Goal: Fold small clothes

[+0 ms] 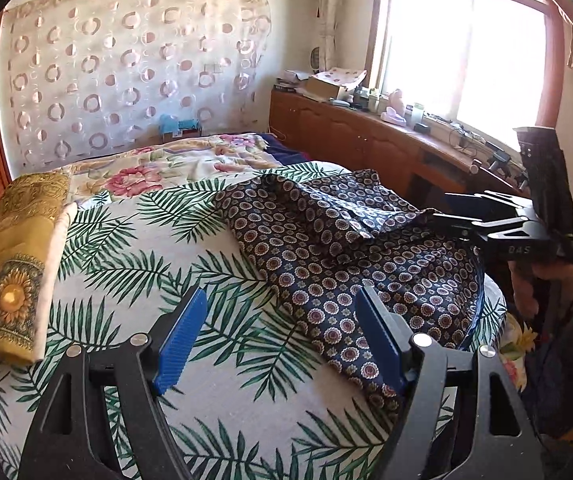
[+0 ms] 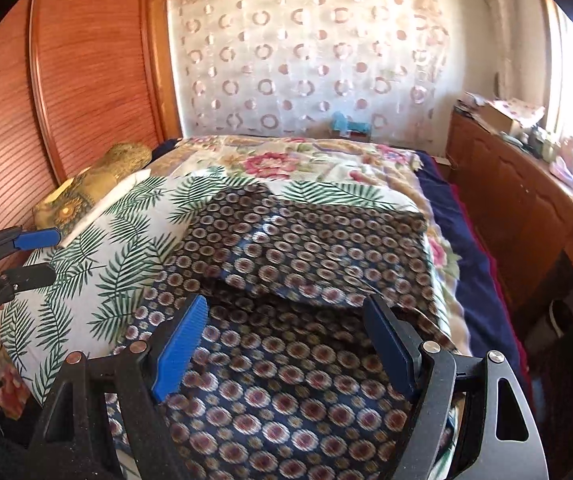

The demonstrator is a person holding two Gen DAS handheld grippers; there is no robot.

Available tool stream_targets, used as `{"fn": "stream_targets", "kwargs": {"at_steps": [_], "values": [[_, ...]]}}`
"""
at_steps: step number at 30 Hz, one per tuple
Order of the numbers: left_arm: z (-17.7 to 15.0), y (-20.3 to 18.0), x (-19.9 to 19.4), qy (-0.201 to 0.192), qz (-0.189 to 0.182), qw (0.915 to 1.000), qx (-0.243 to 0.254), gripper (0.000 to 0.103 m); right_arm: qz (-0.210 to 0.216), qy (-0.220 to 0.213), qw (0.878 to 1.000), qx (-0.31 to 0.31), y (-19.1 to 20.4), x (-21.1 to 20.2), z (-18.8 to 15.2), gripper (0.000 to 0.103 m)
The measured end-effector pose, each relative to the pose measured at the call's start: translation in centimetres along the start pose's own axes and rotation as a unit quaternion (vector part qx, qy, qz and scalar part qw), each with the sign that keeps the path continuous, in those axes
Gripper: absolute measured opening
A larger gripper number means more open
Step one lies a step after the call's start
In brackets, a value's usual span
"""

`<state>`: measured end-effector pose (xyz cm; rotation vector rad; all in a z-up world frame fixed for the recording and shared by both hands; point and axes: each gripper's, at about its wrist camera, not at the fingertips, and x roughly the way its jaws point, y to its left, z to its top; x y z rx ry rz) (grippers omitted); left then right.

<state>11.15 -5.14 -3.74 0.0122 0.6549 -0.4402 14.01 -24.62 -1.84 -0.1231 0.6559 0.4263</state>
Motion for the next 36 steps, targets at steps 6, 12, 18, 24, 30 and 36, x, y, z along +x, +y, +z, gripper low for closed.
{"fn": "stream_targets", "kwargs": {"at_steps": [6, 12, 18, 24, 30, 36], "values": [[-0.6, 1.1, 0.0, 0.002, 0.002, 1.0, -0.009, 0.077, 0.016, 0.016, 1.0, -0.003, 0.5, 1.5, 1.2, 0.081], [-1.0, 1.6, 0.0, 0.001, 0.001, 0.9998, -0.019, 0.077, 0.031, 0.037, 0.999, 0.002, 1.0, 3.5, 2.6, 0.081], [-1.2, 1.4, 0.2, 0.004, 0.0, 0.9999, -0.016, 0.077, 0.042, 0.076, 0.996, -0.003, 1.5, 7.1, 3.9, 0.081], [-1.5, 1.3, 0.5, 0.01, -0.002, 0.9998, -0.015, 0.077, 0.01, 0.132, 0.99, -0.054, 3.2, 11.4, 4.4, 0.063], [-1.9, 1.4, 0.8, 0.013, -0.004, 0.9997, -0.018, 0.077, -0.024, 0.143, 0.985, -0.097, 3.8, 13.3, 5.4, 0.007], [-2.1, 1.5, 0.7, 0.013, -0.007, 0.9997, -0.02, 0.077, -0.079, 0.098, 0.989, -0.079, 0.3, 12.0, 8.5, 0.004]]}}
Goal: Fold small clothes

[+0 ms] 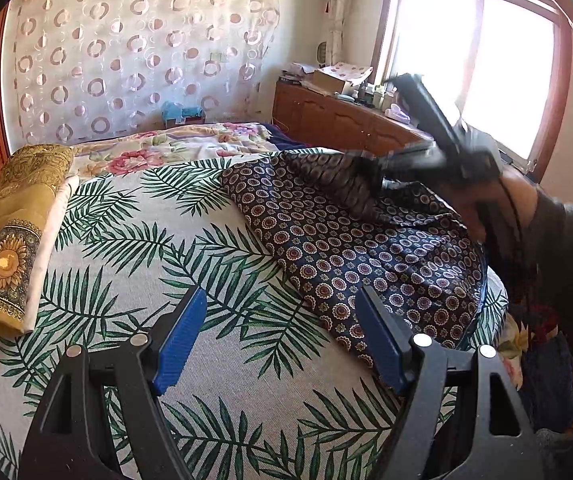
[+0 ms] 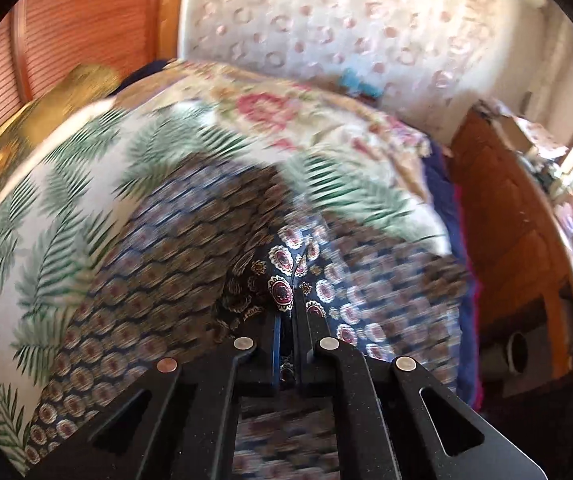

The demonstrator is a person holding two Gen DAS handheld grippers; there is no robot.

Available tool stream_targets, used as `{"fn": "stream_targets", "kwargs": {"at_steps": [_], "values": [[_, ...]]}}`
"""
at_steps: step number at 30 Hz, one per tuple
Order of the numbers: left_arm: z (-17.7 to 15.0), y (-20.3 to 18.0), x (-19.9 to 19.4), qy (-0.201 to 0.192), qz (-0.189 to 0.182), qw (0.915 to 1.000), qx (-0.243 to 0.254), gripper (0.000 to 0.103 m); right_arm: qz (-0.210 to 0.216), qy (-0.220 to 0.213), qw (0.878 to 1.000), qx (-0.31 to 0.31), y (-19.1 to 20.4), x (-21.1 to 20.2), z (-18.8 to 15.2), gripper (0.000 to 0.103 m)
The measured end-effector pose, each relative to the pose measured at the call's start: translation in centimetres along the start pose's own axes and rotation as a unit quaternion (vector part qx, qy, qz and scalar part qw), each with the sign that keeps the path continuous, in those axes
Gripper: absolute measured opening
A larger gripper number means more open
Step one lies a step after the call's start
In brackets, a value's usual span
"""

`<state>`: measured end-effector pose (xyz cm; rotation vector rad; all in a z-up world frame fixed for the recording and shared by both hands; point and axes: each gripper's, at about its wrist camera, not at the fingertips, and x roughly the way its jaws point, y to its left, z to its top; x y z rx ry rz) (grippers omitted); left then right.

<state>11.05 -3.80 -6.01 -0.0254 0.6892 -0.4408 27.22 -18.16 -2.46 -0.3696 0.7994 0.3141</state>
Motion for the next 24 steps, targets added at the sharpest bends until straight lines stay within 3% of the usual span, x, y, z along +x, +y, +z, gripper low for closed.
{"fn": "stream_targets", "kwargs": {"at_steps": [9, 10, 12, 14, 16, 20, 22, 24], "values": [[-0.5, -0.5, 0.4, 0.006, -0.005, 1.0, 0.003, 0.077, -0.082, 0.007, 0.991, 0.107, -9.6, 2.3, 2.7, 0.006], [-0.5, -0.4, 0.4, 0.005, -0.005, 1.0, 0.001, 0.077, -0.093, 0.003, 0.988, 0.122, -10.3, 2.5, 2.7, 0.012], [-0.6, -0.4, 0.5, 0.006, -0.007, 1.0, -0.002, 0.077, -0.113, 0.002, 0.98, 0.165, -11.7, 2.7, 2.2, 0.04], [-0.6, -0.4, 0.6, 0.007, -0.007, 1.0, -0.003, 0.077, -0.12, -0.011, 0.976, 0.179, -12.3, 2.3, 1.7, 0.051], [-0.6, -0.5, 0.8, 0.007, -0.009, 0.9999, -0.004, 0.077, -0.123, -0.014, 0.977, 0.176, -12.0, 2.0, 1.0, 0.051], [-0.8, -1.0, 1.3, 0.012, -0.013, 0.9998, 0.0, 0.077, -0.064, -0.015, 0.985, 0.157, -10.5, 1.4, -0.1, 0.051], [-0.9, -1.3, 1.8, 0.017, -0.015, 0.9997, 0.002, 0.077, -0.018, 0.001, 0.99, 0.143, -9.6, 1.8, -0.8, 0.051], [-1.0, -1.5, 2.2, 0.022, -0.015, 0.9996, 0.003, 0.077, 0.0, 0.017, 0.992, 0.126, -8.5, 2.5, -1.2, 0.051]]}}
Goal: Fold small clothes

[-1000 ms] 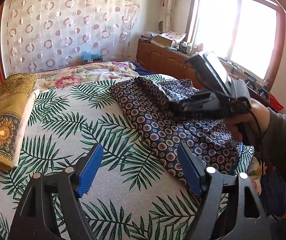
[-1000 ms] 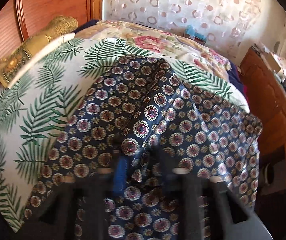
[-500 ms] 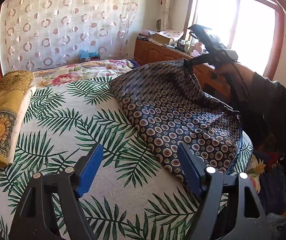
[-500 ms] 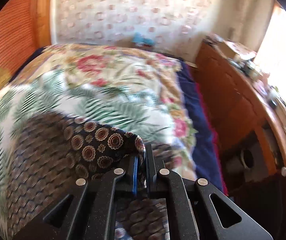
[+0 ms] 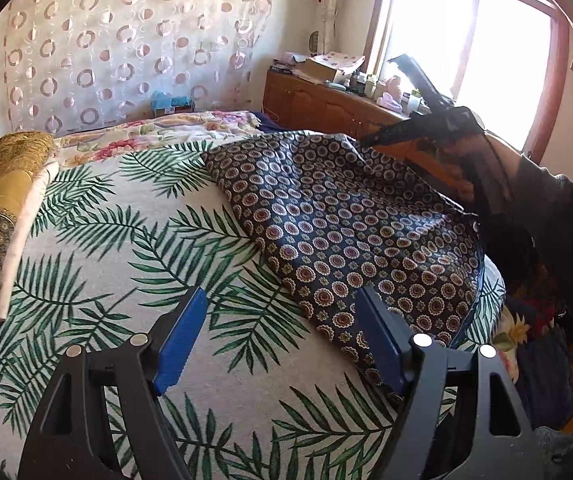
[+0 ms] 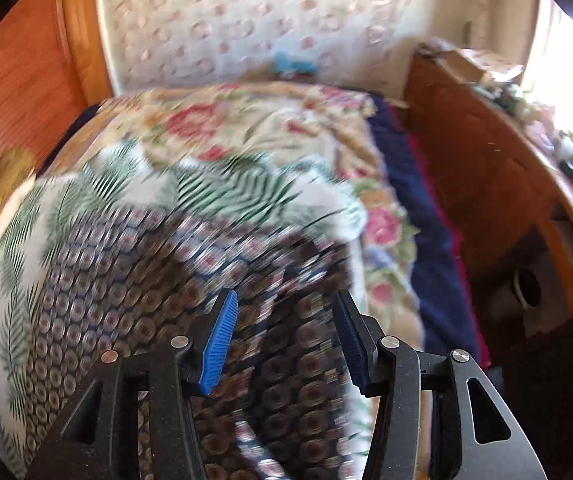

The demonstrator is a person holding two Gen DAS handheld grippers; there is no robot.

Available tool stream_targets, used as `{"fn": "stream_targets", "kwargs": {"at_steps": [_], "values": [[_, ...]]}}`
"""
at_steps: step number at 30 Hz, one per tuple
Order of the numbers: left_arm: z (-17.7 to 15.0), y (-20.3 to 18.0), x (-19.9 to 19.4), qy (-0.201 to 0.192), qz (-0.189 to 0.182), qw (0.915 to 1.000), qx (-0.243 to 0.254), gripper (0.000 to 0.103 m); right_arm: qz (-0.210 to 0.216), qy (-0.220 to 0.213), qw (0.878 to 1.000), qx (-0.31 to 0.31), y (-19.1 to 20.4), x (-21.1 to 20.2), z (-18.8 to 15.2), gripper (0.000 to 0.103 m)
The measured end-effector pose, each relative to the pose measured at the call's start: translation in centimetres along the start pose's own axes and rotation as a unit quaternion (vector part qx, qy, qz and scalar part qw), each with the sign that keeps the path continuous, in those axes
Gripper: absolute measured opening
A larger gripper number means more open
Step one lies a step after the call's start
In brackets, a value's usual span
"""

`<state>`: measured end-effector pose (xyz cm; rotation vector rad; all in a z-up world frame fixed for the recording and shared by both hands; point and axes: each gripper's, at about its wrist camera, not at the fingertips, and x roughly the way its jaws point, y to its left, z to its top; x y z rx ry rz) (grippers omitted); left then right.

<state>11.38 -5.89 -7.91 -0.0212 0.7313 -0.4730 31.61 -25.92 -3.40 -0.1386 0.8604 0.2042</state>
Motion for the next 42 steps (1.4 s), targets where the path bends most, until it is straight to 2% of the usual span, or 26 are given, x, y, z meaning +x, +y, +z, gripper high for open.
{"fn": "stream_targets", "kwargs": {"at_steps": [4, 5, 6, 7, 8, 11, 13, 15, 18, 22, 26, 28, 31, 33, 35, 40, 42], "values": [[-0.4, -0.1, 0.5, 0.009, 0.001, 1.0, 0.0, 0.077, -0.008, 0.034, 0.999, -0.016, 1.5, 2.2, -0.6, 0.051], [-0.5, 0.0, 0.6, 0.01, 0.001, 0.9999, 0.0, 0.077, -0.009, 0.04, 0.999, -0.019, 1.7, 2.7, -0.8, 0.04], [-0.5, 0.0, 0.6, 0.011, 0.001, 0.9999, 0.0, 0.077, -0.005, 0.043, 0.999, -0.019, 1.7, 3.0, -0.8, 0.02], [-0.6, 0.0, 0.6, 0.01, 0.001, 0.9999, 0.0, 0.077, -0.003, 0.04, 0.999, -0.019, 1.4, 3.5, -0.6, 0.009], [-0.6, 0.1, 0.6, 0.01, 0.001, 0.9999, -0.001, 0.077, -0.009, 0.025, 0.999, -0.018, 1.7, 3.5, -0.2, 0.004], [-0.6, 0.1, 0.7, 0.01, 0.001, 0.9999, -0.005, 0.077, -0.032, -0.033, 0.999, 0.007, 0.2, 1.4, 0.9, 0.002], [-0.6, 0.0, 0.8, 0.011, 0.0, 0.9999, -0.004, 0.077, -0.063, -0.056, 0.996, 0.035, -1.0, 0.5, 1.1, 0.002], [-0.7, -0.2, 0.8, 0.011, -0.001, 0.9999, -0.002, 0.077, -0.093, -0.056, 0.993, 0.054, -1.8, 0.4, 1.1, 0.003], [-0.6, -0.3, 0.9, 0.012, -0.001, 0.9999, 0.0, 0.077, -0.1, -0.025, 0.992, 0.066, -2.7, 1.5, 0.9, 0.003], [-0.6, -0.1, 1.0, 0.012, -0.001, 0.9999, -0.004, 0.077, -0.076, -0.019, 0.995, 0.068, -2.7, 2.0, 1.5, 0.01], [-0.8, -0.2, 1.3, 0.015, 0.0, 0.9999, -0.004, 0.077, -0.06, -0.031, 0.996, 0.057, -2.5, 1.3, 1.1, 0.036], [-0.9, -0.4, 1.4, 0.018, 0.0, 0.9998, -0.003, 0.077, -0.044, -0.04, 0.997, 0.049, -2.9, 0.5, 0.7, 0.037], [-1.2, -0.7, 1.4, 0.019, -0.004, 0.9998, 0.001, 0.077, -0.026, -0.058, 0.998, 0.024, -2.3, -2.0, -2.0, 0.041], [-1.2, -0.9, 1.6, 0.021, -0.006, 0.9998, 0.003, 0.077, -0.025, -0.065, 0.998, -0.001, -1.5, -3.3, -4.6, 0.051], [-1.2, -1.1, 1.7, 0.023, -0.008, 0.9997, 0.004, 0.077, -0.03, -0.068, 0.997, -0.018, -1.6, -4.8, -7.5, 0.055], [-1.3, -2.3, 2.1, 0.031, -0.016, 0.9992, 0.018, 0.077, -0.045, -0.064, 0.997, -0.017, -3.3, -7.5, -13.8, 0.056], [-1.5, -2.8, 2.2, 0.033, -0.014, 0.999, 0.026, 0.077, -0.032, -0.054, 0.998, 0.001, -4.2, -8.2, -15.3, 0.056]]}}
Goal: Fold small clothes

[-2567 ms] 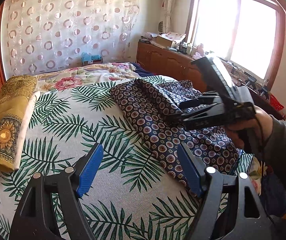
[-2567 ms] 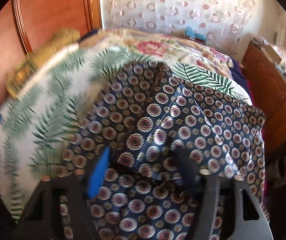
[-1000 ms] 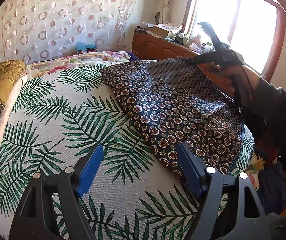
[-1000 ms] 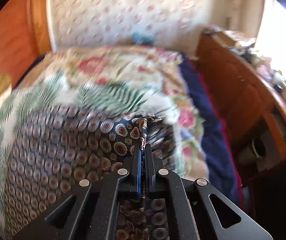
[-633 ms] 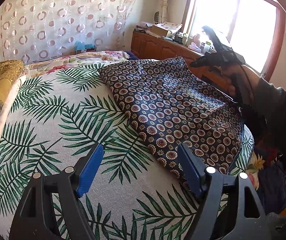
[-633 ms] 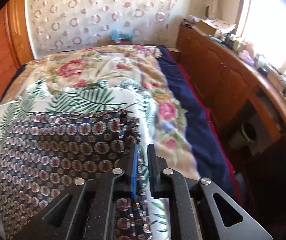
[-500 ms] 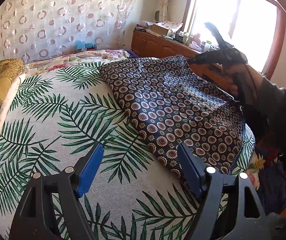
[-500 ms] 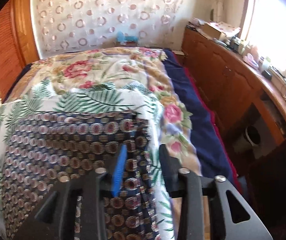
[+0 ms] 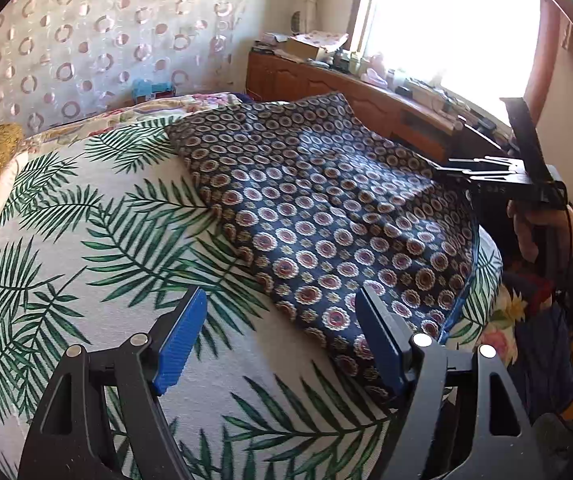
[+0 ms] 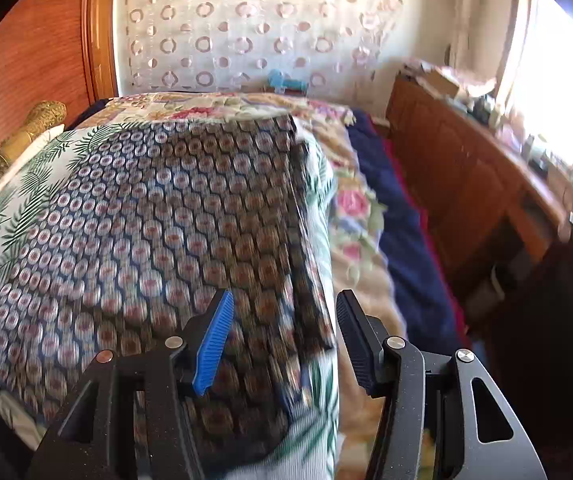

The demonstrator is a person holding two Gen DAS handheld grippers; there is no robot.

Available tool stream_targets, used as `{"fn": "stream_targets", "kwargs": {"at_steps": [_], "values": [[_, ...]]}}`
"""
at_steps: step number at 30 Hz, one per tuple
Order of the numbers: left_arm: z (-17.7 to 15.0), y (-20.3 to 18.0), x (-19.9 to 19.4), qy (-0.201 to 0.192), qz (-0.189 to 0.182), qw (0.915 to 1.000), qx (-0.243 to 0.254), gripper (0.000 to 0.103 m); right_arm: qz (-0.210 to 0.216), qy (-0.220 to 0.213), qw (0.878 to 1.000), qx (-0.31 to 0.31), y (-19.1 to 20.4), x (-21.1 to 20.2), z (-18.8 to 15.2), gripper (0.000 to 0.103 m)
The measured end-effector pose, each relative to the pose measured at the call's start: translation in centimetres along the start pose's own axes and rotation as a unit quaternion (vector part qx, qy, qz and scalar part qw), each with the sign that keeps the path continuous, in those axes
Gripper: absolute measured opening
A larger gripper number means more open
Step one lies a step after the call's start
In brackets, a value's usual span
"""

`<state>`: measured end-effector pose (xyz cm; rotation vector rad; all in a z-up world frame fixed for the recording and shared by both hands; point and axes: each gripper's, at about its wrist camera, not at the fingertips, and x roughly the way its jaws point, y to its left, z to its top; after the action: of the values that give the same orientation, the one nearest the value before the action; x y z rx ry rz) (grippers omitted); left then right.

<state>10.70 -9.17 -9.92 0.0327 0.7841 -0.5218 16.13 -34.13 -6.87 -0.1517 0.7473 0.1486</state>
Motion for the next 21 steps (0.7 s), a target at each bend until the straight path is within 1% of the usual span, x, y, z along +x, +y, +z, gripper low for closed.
{"fn": "stream_targets", "kwargs": {"at_steps": [3, 5, 8, 10, 12, 14, 16, 21], "values": [[-0.1, -0.5, -0.2, 0.002, -0.01, 0.9999, 0.003, 0.077, 0.001, 0.015, 1.0, 0.012, -0.9, -0.3, -1.6, 0.056], [-0.3, -0.8, -0.3, 0.005, -0.017, 0.9998, 0.004, 0.066, -0.002, 0.025, 1.0, 0.011, -1.1, -0.1, -2.4, 0.056], [-0.7, -1.4, -0.4, 0.018, -0.036, 0.9992, 0.005, 0.057, -0.002, 0.023, 1.0, 0.017, -1.2, -0.3, -3.3, 0.056], [-1.1, -1.9, -0.3, 0.029, -0.047, 0.9985, 0.008, 0.054, 0.001, 0.019, 1.0, 0.018, -1.2, -1.0, -3.8, 0.056], [-1.6, -2.3, -0.2, 0.037, -0.052, 0.9979, 0.012, 0.053, 0.006, 0.016, 1.0, 0.015, -1.1, -1.3, -3.9, 0.056], [-2.0, -2.8, -0.1, 0.042, -0.051, 0.9977, 0.013, 0.053, 0.002, 0.015, 1.0, 0.008, 0.2, -1.8, -4.0, 0.056], [-2.3, -3.0, 0.1, 0.046, -0.052, 0.9975, 0.011, 0.053, -0.003, 0.015, 1.0, -0.001, 0.5, -2.0, -3.9, 0.056], [-2.5, -3.3, 0.1, 0.043, -0.045, 0.998, 0.014, 0.053, 0.001, 0.011, 1.0, 0.003, 0.6, -2.5, -4.5, 0.056]]}}
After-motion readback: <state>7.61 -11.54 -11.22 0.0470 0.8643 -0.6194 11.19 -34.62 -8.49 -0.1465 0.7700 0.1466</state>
